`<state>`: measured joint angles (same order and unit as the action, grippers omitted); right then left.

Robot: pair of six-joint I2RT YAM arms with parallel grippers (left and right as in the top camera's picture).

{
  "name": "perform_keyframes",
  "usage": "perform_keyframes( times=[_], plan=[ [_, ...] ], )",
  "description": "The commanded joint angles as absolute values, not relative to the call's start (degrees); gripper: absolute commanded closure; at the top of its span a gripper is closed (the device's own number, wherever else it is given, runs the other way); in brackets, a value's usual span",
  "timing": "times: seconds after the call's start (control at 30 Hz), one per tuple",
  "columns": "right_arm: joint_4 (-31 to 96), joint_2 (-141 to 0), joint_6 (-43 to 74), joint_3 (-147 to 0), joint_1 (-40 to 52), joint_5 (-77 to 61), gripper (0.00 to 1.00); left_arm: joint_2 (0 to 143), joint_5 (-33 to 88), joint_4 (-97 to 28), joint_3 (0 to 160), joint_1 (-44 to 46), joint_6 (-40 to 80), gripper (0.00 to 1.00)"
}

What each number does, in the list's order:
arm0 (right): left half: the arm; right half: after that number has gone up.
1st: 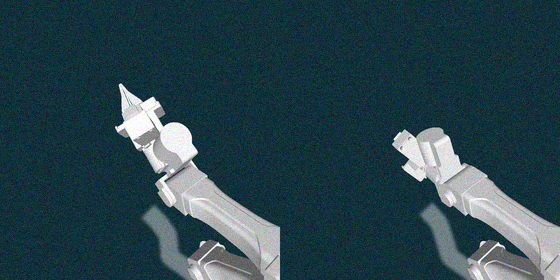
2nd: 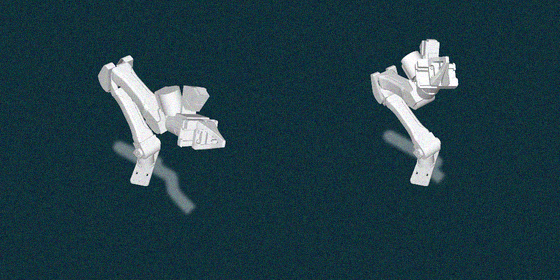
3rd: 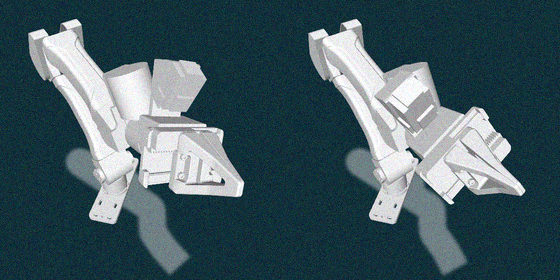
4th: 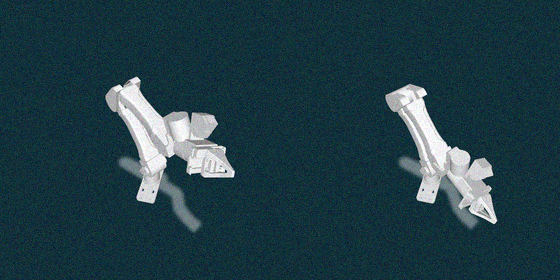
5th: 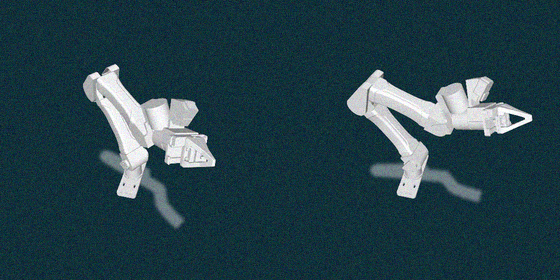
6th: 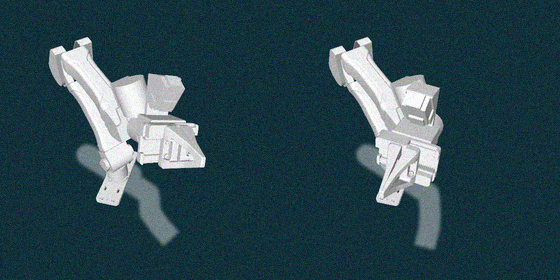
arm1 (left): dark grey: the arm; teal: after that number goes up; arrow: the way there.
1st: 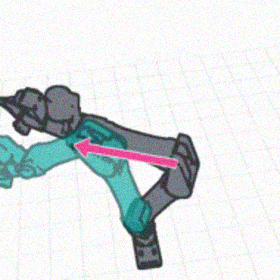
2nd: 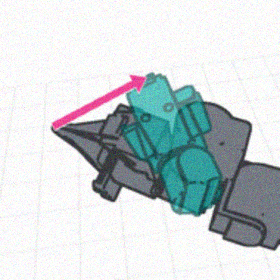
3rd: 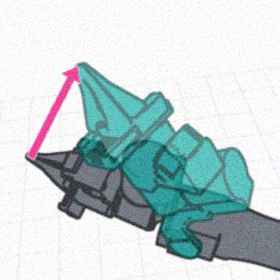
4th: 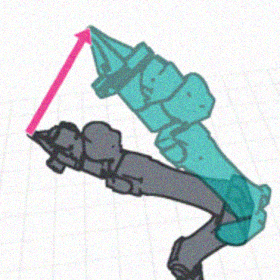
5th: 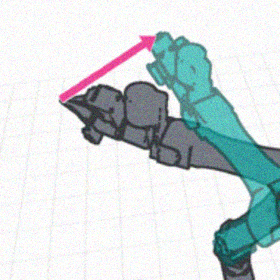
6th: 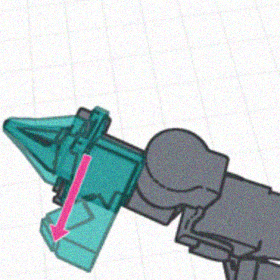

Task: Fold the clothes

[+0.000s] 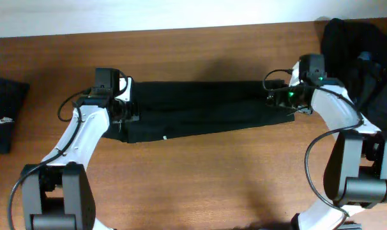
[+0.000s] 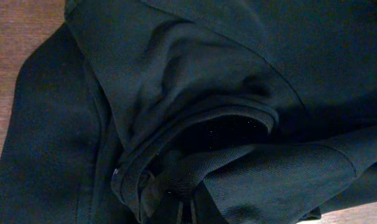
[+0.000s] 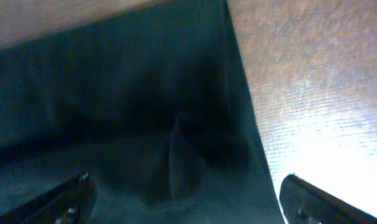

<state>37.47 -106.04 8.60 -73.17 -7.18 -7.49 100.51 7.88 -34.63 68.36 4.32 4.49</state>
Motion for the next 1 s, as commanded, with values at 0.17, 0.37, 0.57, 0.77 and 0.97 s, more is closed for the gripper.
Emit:
perform_keyframes(
  times=[0.17,0.37,0.57,0.77,0.97],
  plan=[
    [52.4,-106.2,1.4,-87.5,-7.2,-6.9,0.01,100.8,7.0,-34.0,69.6,3.8,4.0,0.96],
    [58.5,-106.3,0.6,-87.8,-7.2,-6.9,0.39,100.8,7.0,-33.7,69.6,3.8,4.0,0.91],
    [52.8,-106.3,0.0,-81.1,-7.1,-9.6,0.96,100.8,7.0,-32.9,69.6,3.8,4.0,0.9],
    [47.4,-106.3,-1.1,-76.4,-7.1,-15.1,0.96,100.8,7.0,-32.9,69.6,3.8,4.0,0.89],
    [40.7,-106.3,-1.1,-73.7,-7.1,-16.6,0.96,100.8,7.0,-32.9,69.6,3.8,4.0,0.89]
  ],
)
